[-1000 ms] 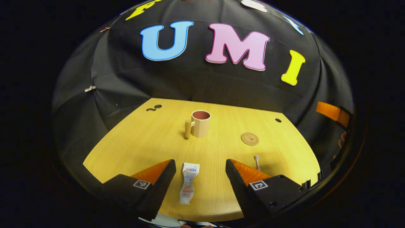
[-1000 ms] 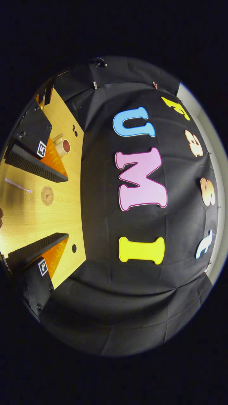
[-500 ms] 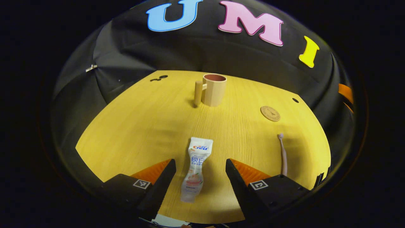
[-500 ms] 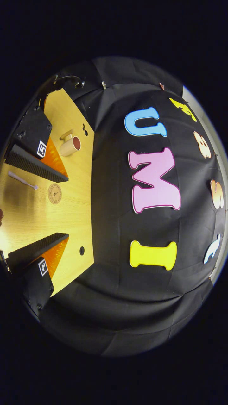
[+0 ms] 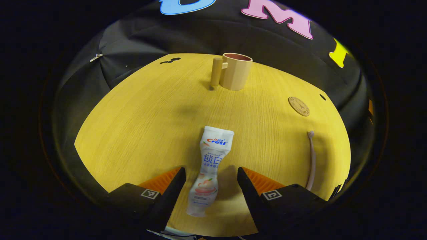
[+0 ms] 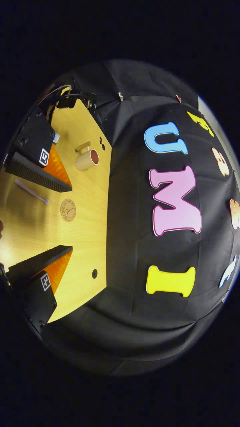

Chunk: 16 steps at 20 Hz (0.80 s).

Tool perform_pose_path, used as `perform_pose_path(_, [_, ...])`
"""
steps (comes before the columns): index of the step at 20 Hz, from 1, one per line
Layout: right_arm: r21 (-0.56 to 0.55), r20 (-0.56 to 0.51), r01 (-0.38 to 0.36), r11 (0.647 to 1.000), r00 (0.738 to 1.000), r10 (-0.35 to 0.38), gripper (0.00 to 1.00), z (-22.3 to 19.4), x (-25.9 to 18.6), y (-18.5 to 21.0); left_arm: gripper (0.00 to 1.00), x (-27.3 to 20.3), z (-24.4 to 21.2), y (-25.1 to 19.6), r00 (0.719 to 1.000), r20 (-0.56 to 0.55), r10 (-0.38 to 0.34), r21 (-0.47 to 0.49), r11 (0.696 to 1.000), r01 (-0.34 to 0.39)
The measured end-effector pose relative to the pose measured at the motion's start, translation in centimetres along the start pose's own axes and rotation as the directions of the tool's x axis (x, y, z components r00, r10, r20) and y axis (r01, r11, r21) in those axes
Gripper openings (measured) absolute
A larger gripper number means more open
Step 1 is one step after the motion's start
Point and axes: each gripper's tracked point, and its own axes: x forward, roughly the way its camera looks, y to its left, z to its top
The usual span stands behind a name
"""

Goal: Put the toothbrush and toothpaste on the desktop into the cup, then pick up the cup and place it on the coaster on the desktop.

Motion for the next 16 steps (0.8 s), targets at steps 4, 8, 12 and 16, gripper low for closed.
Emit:
perform_pose_path(4, [0.046, -0.053, -0.022, 0.999, 0.998, 0.025, 0.99, -2.6, 0.4, 1.5, 0.91, 0.8, 0.2, -0.1, 1.000, -0.015, -0.006, 0.096, 0.995, 0.007])
perform_pose_path(8, [0.047, -0.125, -0.014, 0.999, 0.992, 0.020, 0.98, -5.0, 0.0, 2.9, 0.73, 0.9, 0.3, -0.8, 0.999, -0.023, -0.022, 0.133, 0.991, 0.025])
perform_pose_path(12, [0.044, -0.186, 0.007, 0.999, 0.983, 0.001, 0.99, -6.3, -0.6, 4.1, 0.48, 1.2, 0.4, -0.9, 0.999, -0.032, -0.032, 0.146, 0.989, 0.036])
perform_pose_path(16, [0.022, -0.229, 0.050, 0.998, 0.972, -0.043, 0.99, -7.5, -1.4, 4.3, 0.32, 1.1, 0.5, -1.0, 0.998, -0.019, -0.062, 0.203, 0.977, 0.065])
